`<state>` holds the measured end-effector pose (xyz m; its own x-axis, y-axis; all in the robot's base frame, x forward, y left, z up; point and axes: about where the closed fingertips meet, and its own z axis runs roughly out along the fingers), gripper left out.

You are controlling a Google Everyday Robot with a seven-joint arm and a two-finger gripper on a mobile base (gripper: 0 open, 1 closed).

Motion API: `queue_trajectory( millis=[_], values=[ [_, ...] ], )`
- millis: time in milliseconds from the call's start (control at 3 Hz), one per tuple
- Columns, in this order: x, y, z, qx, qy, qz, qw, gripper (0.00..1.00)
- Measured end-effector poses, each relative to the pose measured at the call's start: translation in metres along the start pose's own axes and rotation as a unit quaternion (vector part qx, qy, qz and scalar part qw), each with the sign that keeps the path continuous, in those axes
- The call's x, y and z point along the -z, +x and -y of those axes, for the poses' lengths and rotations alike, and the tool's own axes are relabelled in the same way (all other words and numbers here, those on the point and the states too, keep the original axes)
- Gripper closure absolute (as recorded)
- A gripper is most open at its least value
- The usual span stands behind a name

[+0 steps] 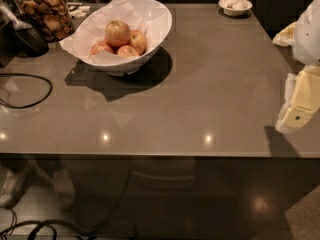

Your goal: Pick apple from white bowl

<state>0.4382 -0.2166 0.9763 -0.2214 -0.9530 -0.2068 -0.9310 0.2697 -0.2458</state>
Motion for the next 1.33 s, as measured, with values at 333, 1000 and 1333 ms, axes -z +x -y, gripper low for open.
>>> queue_trajectory(
  millis=[333,1000,1333],
  values=[
    [0.000,0.000,0.000,0.000,0.000,0.000,1.0000,0.00],
    [-0.016,-0.078,0.033,0.057,-0.054,0.047,0.9958,0.00],
    [-0.017,-0.135,0.043,0.123,-0.046,0.067,0.9891,0.00]
  ],
)
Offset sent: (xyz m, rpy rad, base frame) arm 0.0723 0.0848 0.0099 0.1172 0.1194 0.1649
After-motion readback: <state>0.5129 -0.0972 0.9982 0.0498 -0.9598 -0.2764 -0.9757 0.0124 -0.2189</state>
